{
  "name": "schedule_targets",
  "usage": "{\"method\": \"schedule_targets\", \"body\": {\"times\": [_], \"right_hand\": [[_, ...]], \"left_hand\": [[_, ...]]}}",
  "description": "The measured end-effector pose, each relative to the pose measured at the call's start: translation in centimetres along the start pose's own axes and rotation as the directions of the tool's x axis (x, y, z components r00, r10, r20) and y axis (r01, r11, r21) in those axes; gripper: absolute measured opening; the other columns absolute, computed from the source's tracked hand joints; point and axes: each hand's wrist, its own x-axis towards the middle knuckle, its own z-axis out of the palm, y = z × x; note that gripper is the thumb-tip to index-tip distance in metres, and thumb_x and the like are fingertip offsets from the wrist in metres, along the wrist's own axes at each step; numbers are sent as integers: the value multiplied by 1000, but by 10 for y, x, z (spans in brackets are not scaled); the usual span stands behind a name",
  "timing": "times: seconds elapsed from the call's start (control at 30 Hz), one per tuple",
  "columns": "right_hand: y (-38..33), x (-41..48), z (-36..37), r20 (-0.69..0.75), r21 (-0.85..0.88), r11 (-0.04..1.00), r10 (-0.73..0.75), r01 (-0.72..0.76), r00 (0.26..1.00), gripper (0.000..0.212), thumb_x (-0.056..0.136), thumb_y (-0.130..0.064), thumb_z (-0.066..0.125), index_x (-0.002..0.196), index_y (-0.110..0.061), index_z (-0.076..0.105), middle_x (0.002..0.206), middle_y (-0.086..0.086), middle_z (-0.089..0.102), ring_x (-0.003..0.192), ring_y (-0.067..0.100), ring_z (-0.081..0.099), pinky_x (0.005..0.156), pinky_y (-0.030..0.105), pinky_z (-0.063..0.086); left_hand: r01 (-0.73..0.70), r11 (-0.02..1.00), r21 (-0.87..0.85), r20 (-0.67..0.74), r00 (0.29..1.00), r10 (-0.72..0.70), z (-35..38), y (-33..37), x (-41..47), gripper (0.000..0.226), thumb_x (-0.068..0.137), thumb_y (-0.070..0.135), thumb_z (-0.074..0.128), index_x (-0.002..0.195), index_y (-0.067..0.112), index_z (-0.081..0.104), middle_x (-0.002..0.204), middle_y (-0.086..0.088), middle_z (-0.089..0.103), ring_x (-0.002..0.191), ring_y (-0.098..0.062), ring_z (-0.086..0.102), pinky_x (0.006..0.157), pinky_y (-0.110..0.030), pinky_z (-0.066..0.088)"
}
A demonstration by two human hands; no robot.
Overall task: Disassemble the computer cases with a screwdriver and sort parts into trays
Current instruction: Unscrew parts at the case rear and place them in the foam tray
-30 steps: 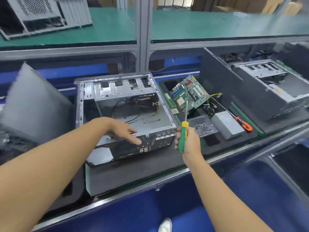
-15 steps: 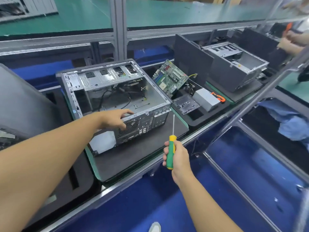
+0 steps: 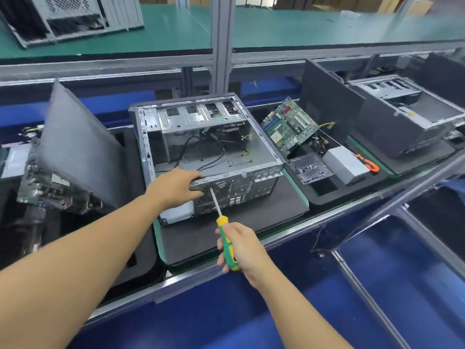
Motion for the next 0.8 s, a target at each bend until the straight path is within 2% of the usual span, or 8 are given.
{"method": "schedule_targets", "body": {"times": [0.07, 0.2, 0.37, 0.43, 0.57, 0.63, 0.8], "right_hand": [[4, 2, -1, 5, -75, 997, -8, 9, 1000, 25, 103, -31, 44, 103, -12, 59, 76, 2, 60, 50, 20, 52, 42, 26, 42], [6, 5, 3, 13, -121, 992, -22, 24, 1000, 23, 102, -34, 45, 101, -16, 59, 71, -5, 60, 48, 17, 48, 43, 25, 37], [5, 10, 9, 9, -97, 995, -12, 13, 1000, 22, 101, -33, 44, 102, -18, 60, 70, -7, 59, 48, 14, 48, 43, 23, 38], [8, 8, 11, 12, -82, 997, -5, 6, 1000, 22, 101, -33, 44, 102, -16, 59, 71, -6, 59, 48, 14, 48, 43, 24, 38], [7, 10, 12, 23, -61, 998, -14, 15, 1000, 22, 102, -32, 44, 102, -16, 60, 70, -5, 59, 49, 14, 48, 43, 25, 38], [6, 12, 13, 28, -49, 999, -21, 23, 999, 22, 102, -33, 45, 101, -18, 61, 69, -6, 59, 49, 13, 48, 42, 25, 38], [8, 11, 19, 43, -55, 998, -29, 31, 999, 23, 101, -35, 45, 101, -19, 62, 69, -6, 59, 49, 14, 48, 42, 25, 38]], "left_hand": [[9, 1000, 24, -47, 999, -8, 3, -1, -2, 47, 87, 53, 66, 130, 39, 55, 105, 7, 69, 95, -21, 64, 70, -34, 48], [6, 999, -46, -30, 1000, -7, 1, -3, -1, 46, 87, 52, 66, 130, 36, 58, 116, 10, 69, 102, -18, 64, 73, -32, 48], [40, 985, -165, 33, 999, -35, 0, -2, 5, 47, 84, 38, 76, 127, 24, 62, 124, 3, 67, 117, -15, 61, 96, -34, 50], [31, 983, -183, 45, 999, -24, -3, -3, 7, 46, 84, 36, 76, 126, 22, 63, 124, 1, 67, 117, -16, 61, 95, -30, 48], [-8, 980, -198, 48, 999, 18, -5, -5, 4, 43, 88, 35, 69, 128, 22, 64, 121, 2, 69, 114, -14, 61, 84, -24, 41], [-19, 976, -219, 56, 998, 32, -7, -7, 2, 43, 90, 35, 66, 132, 24, 62, 123, 5, 68, 113, -9, 60, 83, -22, 39], [-25, 955, -295, 61, 997, 45, -13, -14, -4, 48, 88, 26, 67, 135, 29, 61, 128, 10, 66, 110, 7, 52, 88, -6, 38]]}}
